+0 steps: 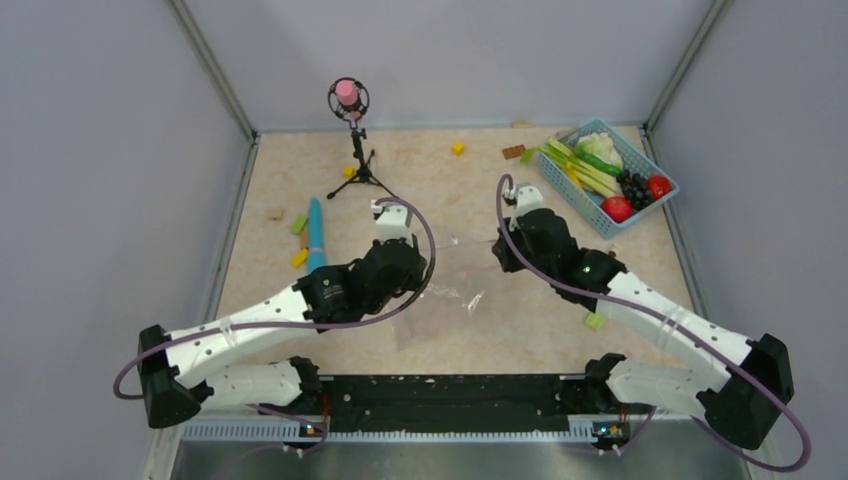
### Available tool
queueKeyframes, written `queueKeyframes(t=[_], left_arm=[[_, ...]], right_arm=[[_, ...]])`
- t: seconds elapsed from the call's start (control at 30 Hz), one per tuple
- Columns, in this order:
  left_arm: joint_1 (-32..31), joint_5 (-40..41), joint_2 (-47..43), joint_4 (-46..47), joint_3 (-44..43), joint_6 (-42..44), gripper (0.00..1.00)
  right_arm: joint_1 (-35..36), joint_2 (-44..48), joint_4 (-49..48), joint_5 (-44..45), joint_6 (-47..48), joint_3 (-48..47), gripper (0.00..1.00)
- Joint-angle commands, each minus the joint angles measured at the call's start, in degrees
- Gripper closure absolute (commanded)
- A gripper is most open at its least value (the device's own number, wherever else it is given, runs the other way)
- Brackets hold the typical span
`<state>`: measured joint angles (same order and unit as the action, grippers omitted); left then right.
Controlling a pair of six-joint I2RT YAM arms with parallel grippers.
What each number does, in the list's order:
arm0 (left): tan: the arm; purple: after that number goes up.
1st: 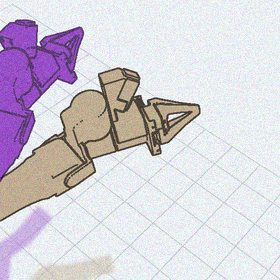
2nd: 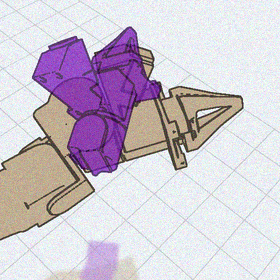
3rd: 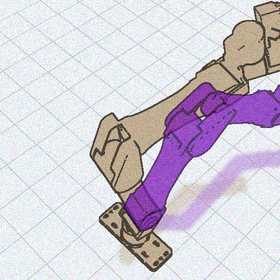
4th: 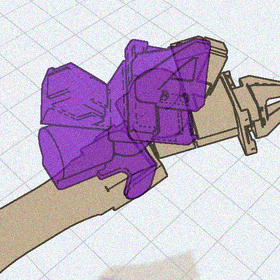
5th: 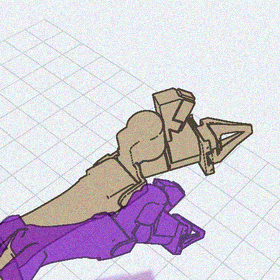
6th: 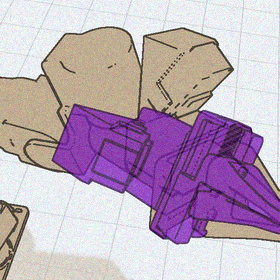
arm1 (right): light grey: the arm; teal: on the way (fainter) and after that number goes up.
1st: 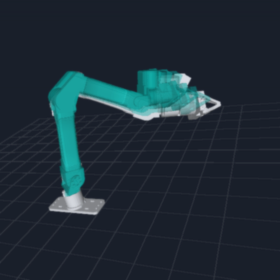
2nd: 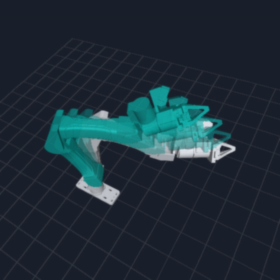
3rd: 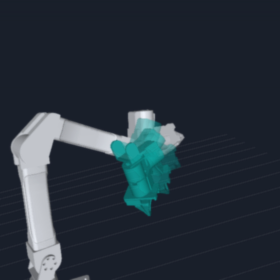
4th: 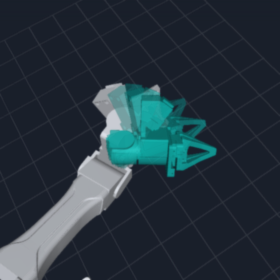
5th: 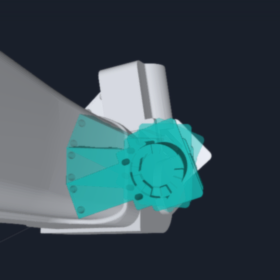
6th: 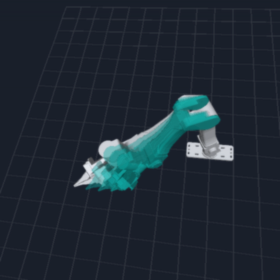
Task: Place the food in the zip-top bag and seal the zipper
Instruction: Open the zipper of the food storage bag.
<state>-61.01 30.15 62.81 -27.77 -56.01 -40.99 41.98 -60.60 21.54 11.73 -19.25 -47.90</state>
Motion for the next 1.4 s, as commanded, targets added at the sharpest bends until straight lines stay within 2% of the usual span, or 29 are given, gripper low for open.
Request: queueKeyframes(t=[0.0, 0.23, 0.33, 0.43, 0.57, 0.7, 0.83, 0.97, 1.2, 1.37], left_arm=[[0.95, 14.24, -7.72, -11.95, 1.12, 1.30, 1.00], [0.98, 10.50, -9.89, -15.68, 1.21, 2.97, 1.00], [0.92, 5.18, -8.19, -13.30, 1.88, 4.49, 0.98], [0.94, 0.14, -4.44, -9.40, 2.22, 5.30, 0.84], [0.98, -1.89, 2.99, -7.90, 0.28, 3.92, 0.78], [0.95, -3.42, 9.54, -8.07, -3.06, 2.39, 0.76], [0.98, -7.47, 11.99, -6.75, -4.55, 1.84, 0.57], [0.96, -10.54, 12.23, -6.64, -5.16, 0.59, 0.51], [0.98, -11.79, 12.35, -10.81, -7.79, -1.36, 0.51], [0.89, -14.14, 11.54, -11.98, -8.79, -2.50, 0.55]], right_arm=[[-4.22, -2.34, 7.35, 17.00, 8.92, -1.19, 0.98], [-4.97, -5.08, 4.88, 20.69, 11.02, -5.09, 1.00], [-4.96, -5.04, 2.93, 12.88, 9.95, -6.69, 1.00], [-4.93, -3.42, -0.19, 3.98, 7.27, -5.52, 1.00], [-4.59, -0.56, -6.02, -8.45, 3.47, -1.70, 1.00], [-2.65, 0.22, -6.73, -8.14, 1.46, -0.20, 1.00], [-1.70, -0.14, -6.77, -5.95, -0.59, -0.04, 1.00], [-1.14, 0.08, -7.39, -5.13, -2.10, 0.30, 1.00], [-0.93, 1.25, -6.73, -2.45, -4.27, 1.12, 1.00], [-0.93, 2.97, -6.45, -0.95, -6.74, 1.49, 1.00]])
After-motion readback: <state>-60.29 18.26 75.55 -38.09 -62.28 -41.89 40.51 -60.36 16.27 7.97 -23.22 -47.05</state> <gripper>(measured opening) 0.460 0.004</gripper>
